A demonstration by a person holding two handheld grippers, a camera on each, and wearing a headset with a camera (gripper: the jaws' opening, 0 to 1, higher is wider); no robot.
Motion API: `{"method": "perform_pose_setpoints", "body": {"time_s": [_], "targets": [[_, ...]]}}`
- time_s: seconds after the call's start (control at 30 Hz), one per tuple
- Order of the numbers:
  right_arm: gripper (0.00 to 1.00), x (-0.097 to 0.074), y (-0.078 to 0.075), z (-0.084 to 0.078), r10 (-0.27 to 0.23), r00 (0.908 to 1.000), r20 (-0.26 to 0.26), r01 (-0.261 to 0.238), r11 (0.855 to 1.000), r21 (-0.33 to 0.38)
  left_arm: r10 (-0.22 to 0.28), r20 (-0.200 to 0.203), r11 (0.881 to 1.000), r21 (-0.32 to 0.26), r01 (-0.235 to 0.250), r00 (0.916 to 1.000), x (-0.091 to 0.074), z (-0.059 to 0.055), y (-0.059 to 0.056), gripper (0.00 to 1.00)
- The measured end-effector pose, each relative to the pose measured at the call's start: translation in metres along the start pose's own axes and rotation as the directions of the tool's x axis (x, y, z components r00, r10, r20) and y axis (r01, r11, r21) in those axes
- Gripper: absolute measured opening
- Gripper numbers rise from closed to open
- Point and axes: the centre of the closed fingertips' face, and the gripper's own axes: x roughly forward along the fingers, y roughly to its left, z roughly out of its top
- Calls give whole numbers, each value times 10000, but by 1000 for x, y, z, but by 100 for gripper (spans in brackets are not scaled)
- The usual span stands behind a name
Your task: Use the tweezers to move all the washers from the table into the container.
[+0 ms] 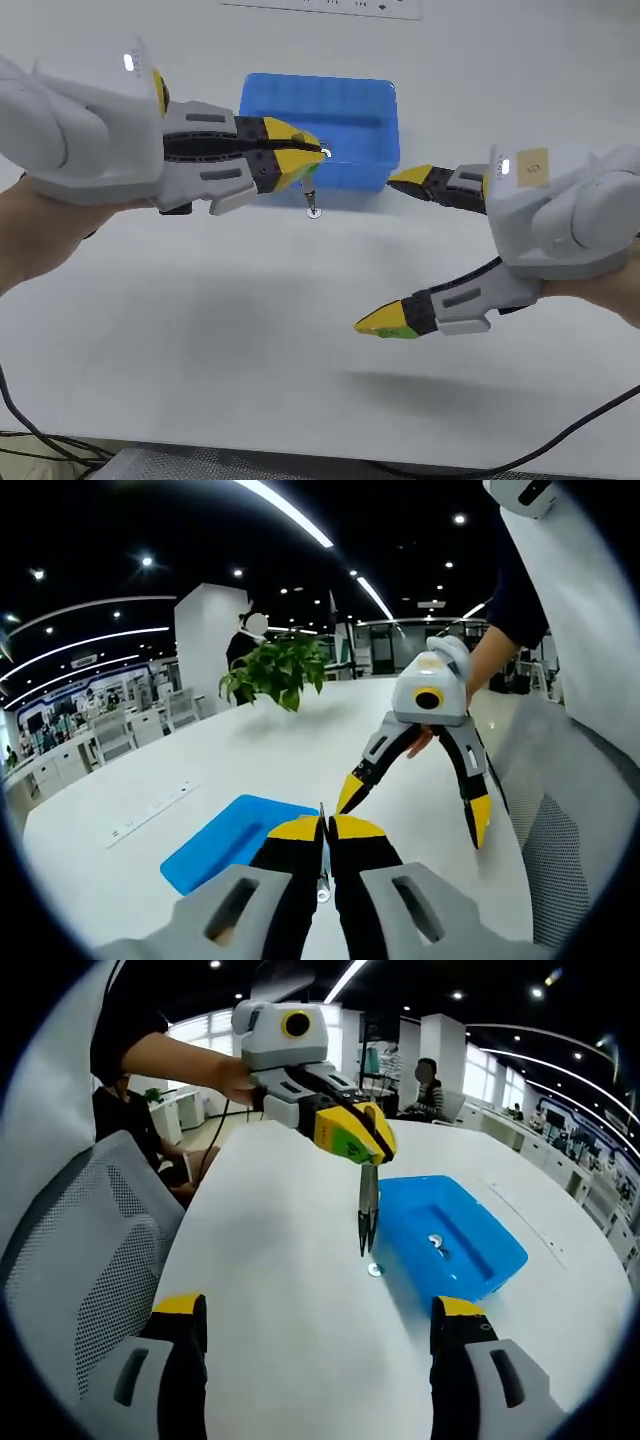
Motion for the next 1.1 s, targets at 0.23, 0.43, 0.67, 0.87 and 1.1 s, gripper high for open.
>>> {"method": "perform_pose_setpoints", "body": {"time_s": [0.23, 0.43, 0.67, 0.87, 1.1], "targets": [[100, 2, 1, -3, 41, 9999, 127, -46, 9992, 388, -33, -58, 10000, 57, 33, 10000, 4, -2, 1, 6], [100, 3, 4, -7, 174, 9998, 36, -176, 9989, 428, -38, -53, 10000, 41, 39, 10000, 7, -4, 2, 6], [100, 5, 6, -7, 247, 9995, 172, -258, 9975, 661, -105, -171, 9999, 101, 107, 9998, 10, -9, 3, 6], [100, 7, 7, -9, 293, 9993, 220, -312, 9957, 868, -198, -190, 9998, 81, 200, 9996, 16, -11, 3, 6], [100, 10, 10, -11, 361, 9992, 162, -375, 9950, 924, -301, -225, 9995, 55, 302, 9993, 18, -17, 1, 6]]}}
